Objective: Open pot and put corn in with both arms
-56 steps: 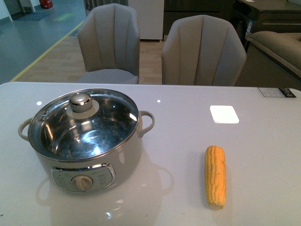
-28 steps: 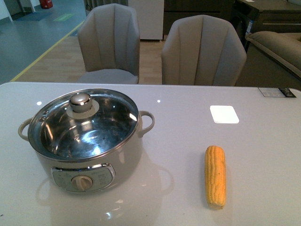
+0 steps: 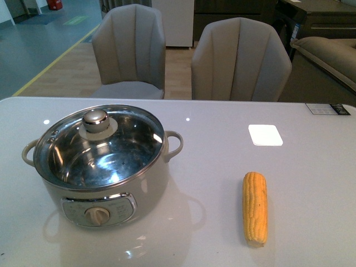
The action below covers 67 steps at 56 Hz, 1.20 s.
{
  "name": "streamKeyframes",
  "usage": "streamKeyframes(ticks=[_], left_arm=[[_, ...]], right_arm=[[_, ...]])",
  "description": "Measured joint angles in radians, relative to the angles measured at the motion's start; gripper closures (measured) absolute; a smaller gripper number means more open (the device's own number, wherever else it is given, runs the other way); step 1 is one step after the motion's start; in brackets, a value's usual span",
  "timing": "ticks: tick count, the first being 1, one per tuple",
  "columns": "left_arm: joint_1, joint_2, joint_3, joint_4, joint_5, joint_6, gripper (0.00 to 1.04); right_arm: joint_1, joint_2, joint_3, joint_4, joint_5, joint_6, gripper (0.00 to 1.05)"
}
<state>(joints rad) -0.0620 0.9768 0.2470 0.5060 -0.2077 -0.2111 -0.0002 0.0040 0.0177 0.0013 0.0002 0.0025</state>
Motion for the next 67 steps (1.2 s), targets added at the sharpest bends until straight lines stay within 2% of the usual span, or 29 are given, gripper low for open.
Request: streamKeyframes(ticks=[6,17,28,37,50,67], left_arm=[[0.009,0.287,0.087,0.192,0.064,0.034,0.07],[0.008,0.532,0.194,0.309,0.136,0.095,0.07],[0.01,0.723,0.336,0.337,0.196,0.161,0.07],[-0.026,0.85,0.466,0.335,0.196,0.192,0.07],[-0.109,0.979,0.523,0.364,0.197,0.205,0.07],[-0.121,1.089,0.617,0.362,0.188,0.214,0.07]], right_arm=[[0.0,0.0,0.0,0.0,0.0,0.0,0.09],[0.0,0.0,0.0,0.0,0.0,0.0,0.09],[0.0,0.0,0.0,0.0,0.0,0.0,0.09],[0.0,0.0,0.0,0.0,0.0,0.0,0.09],[0.0,0.0,0.0,0.0,0.0,0.0,0.09],[0.0,0.0,0.0,0.0,0.0,0.0,0.09]])
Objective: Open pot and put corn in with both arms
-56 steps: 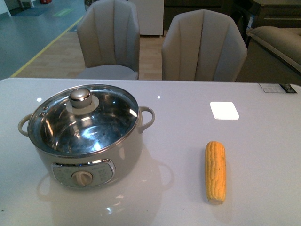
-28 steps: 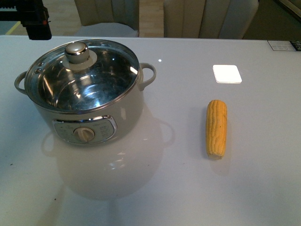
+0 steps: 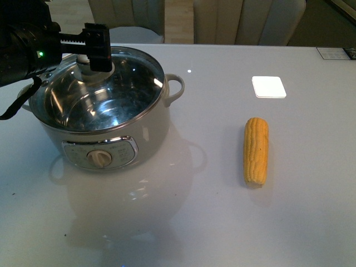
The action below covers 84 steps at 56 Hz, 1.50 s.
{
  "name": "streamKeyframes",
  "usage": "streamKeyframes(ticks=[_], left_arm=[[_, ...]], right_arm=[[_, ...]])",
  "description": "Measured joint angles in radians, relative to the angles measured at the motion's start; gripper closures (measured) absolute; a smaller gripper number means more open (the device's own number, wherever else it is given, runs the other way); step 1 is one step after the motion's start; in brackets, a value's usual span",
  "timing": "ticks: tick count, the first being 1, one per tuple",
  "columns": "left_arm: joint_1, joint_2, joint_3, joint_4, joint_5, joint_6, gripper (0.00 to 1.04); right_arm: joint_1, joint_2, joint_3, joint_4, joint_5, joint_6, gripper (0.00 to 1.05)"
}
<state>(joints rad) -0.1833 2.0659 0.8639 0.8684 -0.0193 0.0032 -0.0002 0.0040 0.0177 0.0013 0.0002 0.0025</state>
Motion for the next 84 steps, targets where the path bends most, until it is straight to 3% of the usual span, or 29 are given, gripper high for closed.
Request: streamKeyframes(ticks=[39,60,84], left_arm=[[-0.013,0.115,0.079,-0.026,-0.04,-0.023,0.07],[-0.036,0.127,0.094,-0.032,-0.031,-0.022,0.61],[-0.039,0.127,0.096,-0.037,-0.04,-0.008,0.62]], right_arm=[[0.0,0.0,0.0,0.0,0.0,0.0,0.09],[0.0,0.0,0.0,0.0,0.0,0.0,0.09],[0.0,0.0,0.0,0.0,0.0,0.0,0.09]])
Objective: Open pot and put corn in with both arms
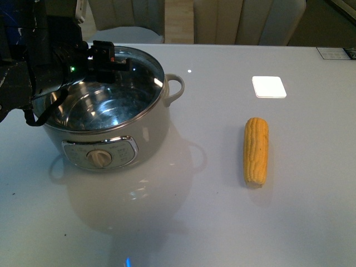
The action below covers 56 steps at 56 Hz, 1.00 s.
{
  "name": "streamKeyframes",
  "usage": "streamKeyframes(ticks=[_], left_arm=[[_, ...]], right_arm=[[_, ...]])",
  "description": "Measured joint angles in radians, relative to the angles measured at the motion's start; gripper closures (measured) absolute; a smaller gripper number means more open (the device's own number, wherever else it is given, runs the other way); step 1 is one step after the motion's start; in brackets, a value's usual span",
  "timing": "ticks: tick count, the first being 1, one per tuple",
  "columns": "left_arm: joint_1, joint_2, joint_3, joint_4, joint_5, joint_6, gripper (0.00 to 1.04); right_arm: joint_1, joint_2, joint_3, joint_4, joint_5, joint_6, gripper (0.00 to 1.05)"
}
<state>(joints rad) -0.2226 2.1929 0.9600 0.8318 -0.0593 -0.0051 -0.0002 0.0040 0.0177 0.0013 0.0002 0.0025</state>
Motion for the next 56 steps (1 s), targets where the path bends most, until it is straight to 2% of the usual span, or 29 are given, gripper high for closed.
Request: streamKeyframes(ticks=[56], left_arm=[[0.005,-0.081,0.037,-0.088,-0.046,0.054,0.62]], right_arm=[[0.0,0.0,0.0,0.0,0.0,0.0,0.09]])
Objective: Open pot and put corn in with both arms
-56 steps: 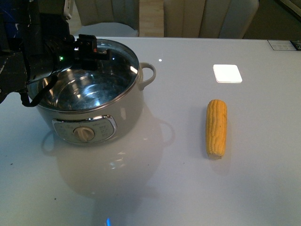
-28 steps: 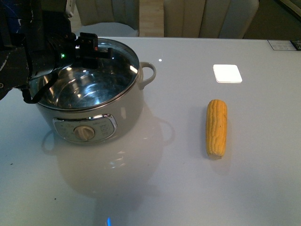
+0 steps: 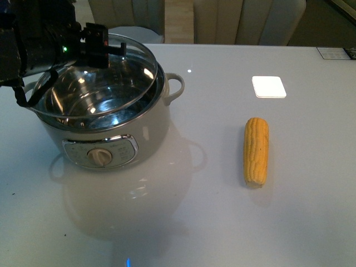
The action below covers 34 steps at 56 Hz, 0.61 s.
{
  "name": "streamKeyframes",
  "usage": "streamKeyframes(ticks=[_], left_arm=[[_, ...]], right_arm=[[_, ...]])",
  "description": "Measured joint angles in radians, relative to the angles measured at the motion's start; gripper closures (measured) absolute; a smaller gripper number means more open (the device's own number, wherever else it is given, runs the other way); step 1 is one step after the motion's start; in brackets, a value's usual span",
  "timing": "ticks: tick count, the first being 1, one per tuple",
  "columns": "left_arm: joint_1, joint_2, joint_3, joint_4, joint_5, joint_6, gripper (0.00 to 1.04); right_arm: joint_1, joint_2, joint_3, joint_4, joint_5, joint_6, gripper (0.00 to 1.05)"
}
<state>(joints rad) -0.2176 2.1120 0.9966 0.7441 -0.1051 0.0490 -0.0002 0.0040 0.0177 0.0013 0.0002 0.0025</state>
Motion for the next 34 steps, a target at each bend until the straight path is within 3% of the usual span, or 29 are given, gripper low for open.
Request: streamKeyframes(ticks=[21,34], left_arm=[[0.047,-0.104,0.008,-0.014,0.0,-0.012,0.62],[0.16,-0.21,-0.09,0.039,-0.003,-0.019,0.62]], right_arm=[[0.0,0.0,0.0,0.0,0.0,0.0,0.09],[0.0,0.0,0.0,0.0,0.0,0.0,0.09]])
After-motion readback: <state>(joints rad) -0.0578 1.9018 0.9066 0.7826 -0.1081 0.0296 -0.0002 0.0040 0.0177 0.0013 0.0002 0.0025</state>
